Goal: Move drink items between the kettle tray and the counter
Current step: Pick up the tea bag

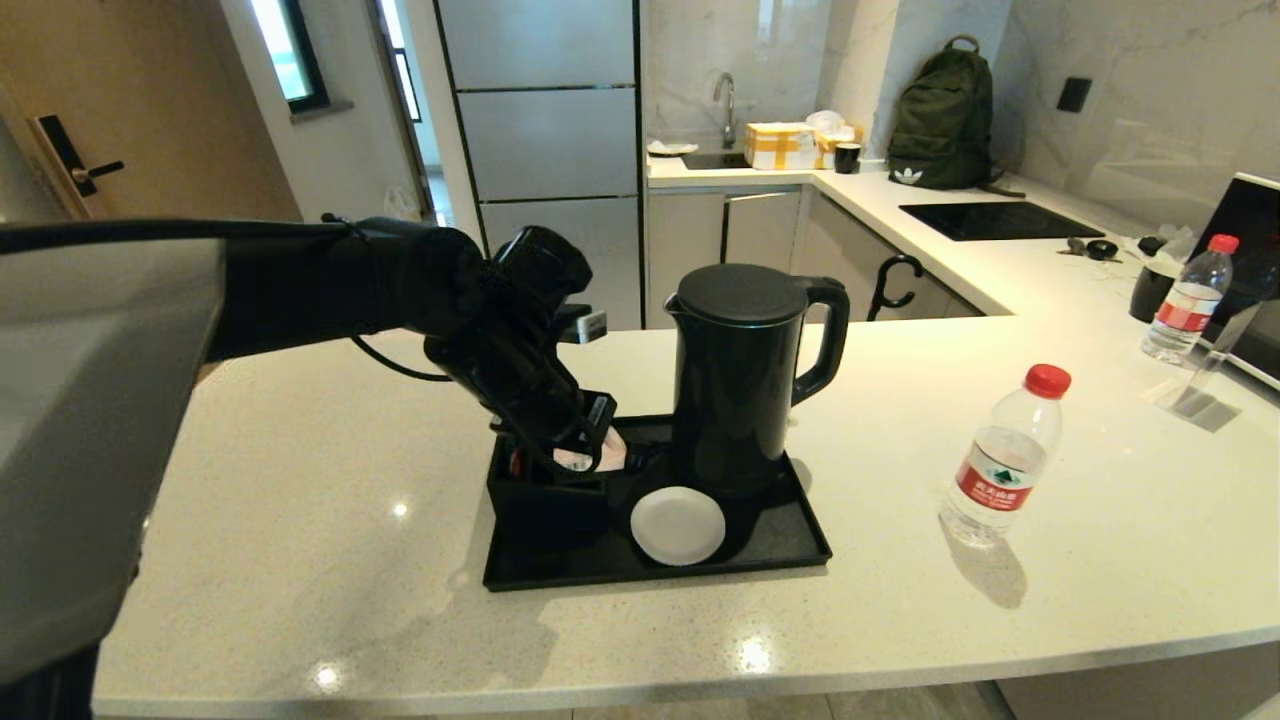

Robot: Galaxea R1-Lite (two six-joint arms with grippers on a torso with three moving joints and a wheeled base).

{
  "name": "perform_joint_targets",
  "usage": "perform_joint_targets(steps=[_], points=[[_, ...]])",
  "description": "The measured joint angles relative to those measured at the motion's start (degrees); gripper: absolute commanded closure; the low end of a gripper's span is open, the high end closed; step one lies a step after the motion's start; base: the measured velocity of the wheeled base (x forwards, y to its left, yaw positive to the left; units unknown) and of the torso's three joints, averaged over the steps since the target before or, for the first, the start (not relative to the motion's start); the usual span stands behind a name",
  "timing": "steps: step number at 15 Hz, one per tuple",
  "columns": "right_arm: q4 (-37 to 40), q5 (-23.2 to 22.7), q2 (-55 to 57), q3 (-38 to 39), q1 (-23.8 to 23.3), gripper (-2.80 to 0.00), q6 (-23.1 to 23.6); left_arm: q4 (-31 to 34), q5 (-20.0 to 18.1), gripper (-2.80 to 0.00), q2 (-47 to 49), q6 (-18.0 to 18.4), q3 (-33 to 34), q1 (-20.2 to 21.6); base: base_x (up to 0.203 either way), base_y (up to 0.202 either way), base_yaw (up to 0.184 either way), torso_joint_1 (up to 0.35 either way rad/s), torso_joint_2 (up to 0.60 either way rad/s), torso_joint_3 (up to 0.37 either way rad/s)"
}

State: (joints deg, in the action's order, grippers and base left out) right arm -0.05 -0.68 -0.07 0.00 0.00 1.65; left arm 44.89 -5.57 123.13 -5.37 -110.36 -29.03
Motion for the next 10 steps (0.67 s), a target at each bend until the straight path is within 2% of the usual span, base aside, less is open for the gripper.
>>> perform_joint_targets(steps=[2,3,6,10], points=[[-0.02,0.0,0.0,0.0,0.0,0.0,0.0,-5.09,5.37,0.0,1.51,-3.11,-0.15,-0.13,0.0,0.0,0.0,0.0,0.0,0.0],[0.0,0.02,0.0,0.0,0.0,0.0,0.0,-5.87,6.3,-2.8,2.03,-3.47,-0.17,-0.18,0.0,0.0,0.0,0.0,0.0,0.0],[-0.02,0.02,0.0,0.0,0.0,0.0,0.0,-6.0,6.42,-2.8,2.75,-3.5,-0.2,-0.24,0.0,0.0,0.0,0.0,0.0,0.0],[-0.02,0.02,0.0,-0.02,0.0,0.0,-0.02,-7.21,6.42,-2.8,2.97,-6.22,-0.24,-0.63,0.0,0.0,0.0,0.0,0.0,0.0]])
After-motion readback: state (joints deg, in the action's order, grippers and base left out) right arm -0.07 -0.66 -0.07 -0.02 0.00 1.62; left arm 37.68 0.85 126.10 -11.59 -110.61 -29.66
